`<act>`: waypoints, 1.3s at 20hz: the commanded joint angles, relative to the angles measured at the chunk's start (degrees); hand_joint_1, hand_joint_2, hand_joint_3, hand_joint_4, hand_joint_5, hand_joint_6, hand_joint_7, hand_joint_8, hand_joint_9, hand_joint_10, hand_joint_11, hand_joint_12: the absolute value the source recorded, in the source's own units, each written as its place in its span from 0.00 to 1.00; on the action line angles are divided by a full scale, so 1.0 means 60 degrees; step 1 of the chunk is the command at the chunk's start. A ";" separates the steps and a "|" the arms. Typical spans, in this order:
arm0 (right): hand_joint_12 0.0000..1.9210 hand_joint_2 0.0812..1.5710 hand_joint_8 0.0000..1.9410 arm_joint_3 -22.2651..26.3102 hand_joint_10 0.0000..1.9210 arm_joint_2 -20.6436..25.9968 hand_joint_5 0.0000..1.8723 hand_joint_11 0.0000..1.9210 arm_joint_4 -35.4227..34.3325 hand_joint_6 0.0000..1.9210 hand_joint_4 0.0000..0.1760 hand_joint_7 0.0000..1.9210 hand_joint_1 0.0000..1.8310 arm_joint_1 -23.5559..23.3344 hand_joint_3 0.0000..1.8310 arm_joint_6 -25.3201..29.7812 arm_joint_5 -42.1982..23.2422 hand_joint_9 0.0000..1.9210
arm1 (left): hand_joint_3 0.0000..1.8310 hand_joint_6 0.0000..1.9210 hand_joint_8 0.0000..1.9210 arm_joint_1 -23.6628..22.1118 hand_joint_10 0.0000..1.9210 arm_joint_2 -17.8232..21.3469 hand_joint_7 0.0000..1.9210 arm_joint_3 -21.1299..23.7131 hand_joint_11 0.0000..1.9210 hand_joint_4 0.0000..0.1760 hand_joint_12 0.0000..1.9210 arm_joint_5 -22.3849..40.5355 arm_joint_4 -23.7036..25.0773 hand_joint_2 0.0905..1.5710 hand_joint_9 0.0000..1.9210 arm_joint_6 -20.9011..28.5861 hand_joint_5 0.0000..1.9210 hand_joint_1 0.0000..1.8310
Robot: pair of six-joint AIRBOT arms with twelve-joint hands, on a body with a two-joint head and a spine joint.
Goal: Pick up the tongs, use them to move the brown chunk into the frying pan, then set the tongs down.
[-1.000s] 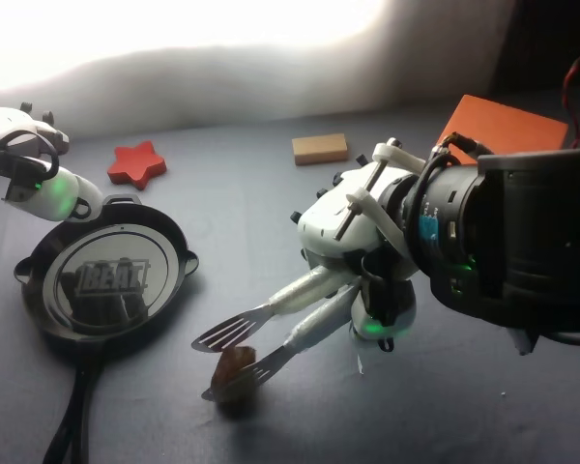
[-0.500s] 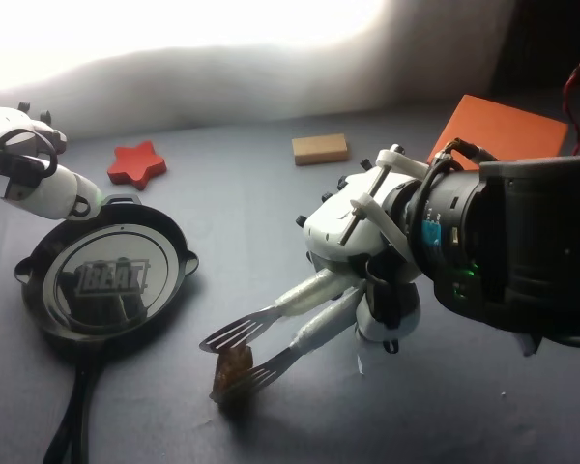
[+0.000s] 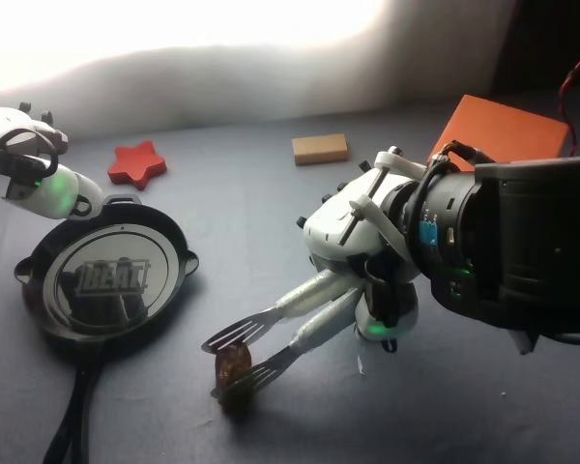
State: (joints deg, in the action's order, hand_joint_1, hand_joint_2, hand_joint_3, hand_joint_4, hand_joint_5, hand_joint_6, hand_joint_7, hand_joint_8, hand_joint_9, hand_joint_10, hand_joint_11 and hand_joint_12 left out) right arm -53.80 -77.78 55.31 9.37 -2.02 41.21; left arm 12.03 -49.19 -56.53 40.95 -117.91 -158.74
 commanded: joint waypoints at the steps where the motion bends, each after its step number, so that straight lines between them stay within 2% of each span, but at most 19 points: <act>1: 0.67 0.71 0.01 -0.0019 0.03 0.0020 0.49 0.20 0.0533 0.46 0.00 0.54 0.60 -0.0040 0.02 0.0011 -0.0299 0.49 | 0.00 0.00 0.00 -0.0035 0.00 0.0028 0.08 -0.0012 0.00 0.12 0.25 -0.0011 0.0523 0.84 0.09 -0.0019 0.06 0.12; 2: 0.67 0.71 0.01 -0.0047 0.03 -0.0005 0.49 0.20 0.0533 0.46 0.00 0.54 0.60 -0.0028 0.02 0.0011 -0.0314 0.49 | 0.00 0.00 0.00 -0.0034 0.00 0.0028 0.08 -0.0013 0.00 0.12 0.25 -0.0011 0.0523 0.84 0.09 -0.0019 0.06 0.12; 3: 0.68 0.73 0.01 -0.0083 0.03 -0.0036 0.46 0.19 0.0533 0.58 0.00 0.55 0.60 -0.0024 0.01 0.0011 -0.0320 0.50 | 0.00 0.00 0.00 -0.0034 0.00 0.0028 0.09 -0.0016 0.00 0.11 0.25 -0.0011 0.0523 0.84 0.09 -0.0019 0.06 0.13; 4: 0.68 0.73 0.01 -0.0127 0.03 -0.0082 0.46 0.21 0.0533 0.60 0.00 0.56 0.61 -0.0024 0.00 0.0011 -0.0321 0.51 | 0.00 0.00 0.00 -0.0035 0.00 0.0028 0.09 -0.0016 0.00 0.11 0.26 -0.0017 0.0523 0.84 0.09 -0.0019 0.06 0.12; 5: 0.66 0.72 0.01 -0.0144 0.04 -0.0105 0.48 0.25 0.0533 0.57 0.00 0.59 0.62 -0.0024 0.00 0.0011 -0.0329 0.55 | 0.00 0.00 0.00 -0.0032 0.00 0.0028 0.08 -0.0015 0.00 0.12 0.27 -0.0017 0.0523 0.84 0.09 -0.0019 0.06 0.13; 9: 0.68 0.74 0.01 -0.0166 0.04 -0.0180 0.45 0.25 0.0569 0.61 0.00 0.60 0.61 0.0056 0.00 0.0010 -0.0351 0.55 | 0.00 0.00 0.00 -0.0030 0.00 0.0028 0.09 -0.0014 0.00 0.10 0.26 -0.0017 0.0523 0.84 0.09 -0.0019 0.06 0.14; 11: 0.68 0.73 0.01 -0.0166 0.04 -0.0180 0.47 0.26 0.0572 0.60 0.00 0.61 0.61 0.0076 0.00 0.0010 -0.0357 0.56 | 0.00 0.00 0.00 -0.0029 0.00 0.0028 0.09 -0.0019 0.00 0.06 0.26 -0.0017 0.0523 0.84 0.09 -0.0019 0.06 0.13; 12: 0.66 0.72 0.01 -0.0166 0.04 -0.0180 0.50 0.29 0.0575 0.55 0.00 0.63 0.62 0.0087 0.00 0.0009 -0.0370 0.58 | 0.00 0.00 0.00 -0.0029 0.00 0.0028 0.09 -0.0018 0.00 0.09 0.25 -0.0017 0.0523 0.84 0.09 -0.0019 0.07 0.11; 14: 0.66 0.71 0.01 -0.0166 0.04 -0.0183 0.51 0.32 0.0581 0.54 0.00 0.65 0.62 0.0096 0.00 0.0004 -0.0382 0.60 | 0.00 0.00 0.00 -0.0029 0.00 0.0028 0.09 -0.0015 0.00 0.15 0.25 -0.0017 0.0523 0.85 0.09 -0.0019 0.05 0.11; 15: 0.66 0.68 0.30 -0.0166 0.04 -0.0184 0.54 0.33 0.0583 0.51 0.00 0.59 0.66 0.0096 0.00 0.0001 -0.0383 0.62 | 0.00 0.00 0.00 -0.0029 0.00 0.0028 0.09 -0.0016 0.00 0.17 0.25 -0.0017 0.0523 0.85 0.09 -0.0019 0.05 0.11; 16: 0.68 0.68 0.40 -0.0165 0.04 -0.0184 0.53 0.33 0.0584 0.53 0.06 0.56 0.67 0.0096 0.00 -0.0012 -0.0382 0.63 | 0.00 0.00 0.00 -0.0029 0.00 0.0028 0.09 -0.0015 0.00 0.16 0.24 -0.0017 0.0523 0.85 0.09 -0.0019 0.05 0.10; 18: 0.69 0.69 0.44 -0.0165 0.05 -0.0147 0.52 0.34 0.0584 0.54 0.10 0.55 0.67 0.0095 0.00 -0.0025 -0.0365 0.66 | 0.00 0.00 0.00 -0.0025 0.00 0.0028 0.09 -0.0014 0.00 0.11 0.25 -0.0017 0.0523 0.85 0.09 -0.0019 0.06 0.12; 20: 0.69 0.68 0.42 -0.0167 0.06 -0.0104 0.52 0.36 0.0584 0.52 0.08 0.57 0.67 0.0084 0.00 -0.0016 -0.0364 0.67 | 0.00 0.00 0.00 -0.0024 0.00 0.0028 0.10 -0.0013 0.00 0.11 0.26 -0.0017 0.0523 0.85 0.10 -0.0019 0.06 0.12; 22: 0.68 0.68 0.39 -0.0167 0.07 -0.0074 0.52 0.39 0.0583 0.51 0.00 0.59 0.68 0.0093 0.00 0.0004 -0.0364 0.69 | 0.00 0.00 0.00 -0.0023 0.00 0.0028 0.09 -0.0012 0.00 0.13 0.25 -0.0017 0.0523 0.86 0.10 -0.0019 0.06 0.10; 23: 0.68 0.67 0.33 -0.0167 0.48 -0.0069 0.51 0.39 0.0583 0.50 0.00 0.60 0.74 0.0093 0.00 0.0003 -0.0364 0.57 | 0.00 0.00 0.00 -0.0021 0.00 0.0028 0.10 -0.0012 0.00 0.12 0.26 -0.0017 0.0523 0.85 0.10 -0.0019 0.07 0.10; 24: 0.69 0.67 0.34 -0.0167 0.57 -0.0068 0.50 0.39 0.0583 0.51 0.00 0.59 0.75 0.0067 0.00 0.0002 -0.0364 0.53 | 0.00 0.00 0.00 -0.0021 0.00 0.0028 0.10 -0.0011 0.00 0.11 0.27 -0.0017 0.0523 0.85 0.10 -0.0019 0.07 0.11; 26: 0.70 0.68 0.36 -0.0169 0.60 -0.0069 0.48 0.39 0.0583 0.52 0.00 0.58 0.75 -0.0018 0.00 0.0002 -0.0365 0.53 | 0.00 0.00 0.00 -0.0021 0.00 0.0028 0.09 -0.0013 0.00 0.13 0.25 -0.0017 0.0523 0.86 0.09 -0.0019 0.06 0.10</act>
State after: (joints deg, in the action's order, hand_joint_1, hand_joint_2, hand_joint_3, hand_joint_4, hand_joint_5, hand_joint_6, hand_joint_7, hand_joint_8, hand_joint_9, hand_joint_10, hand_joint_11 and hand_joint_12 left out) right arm -54.87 -78.54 55.94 10.15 -1.98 40.58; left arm 12.10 -49.21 -56.47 40.93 -117.91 -158.74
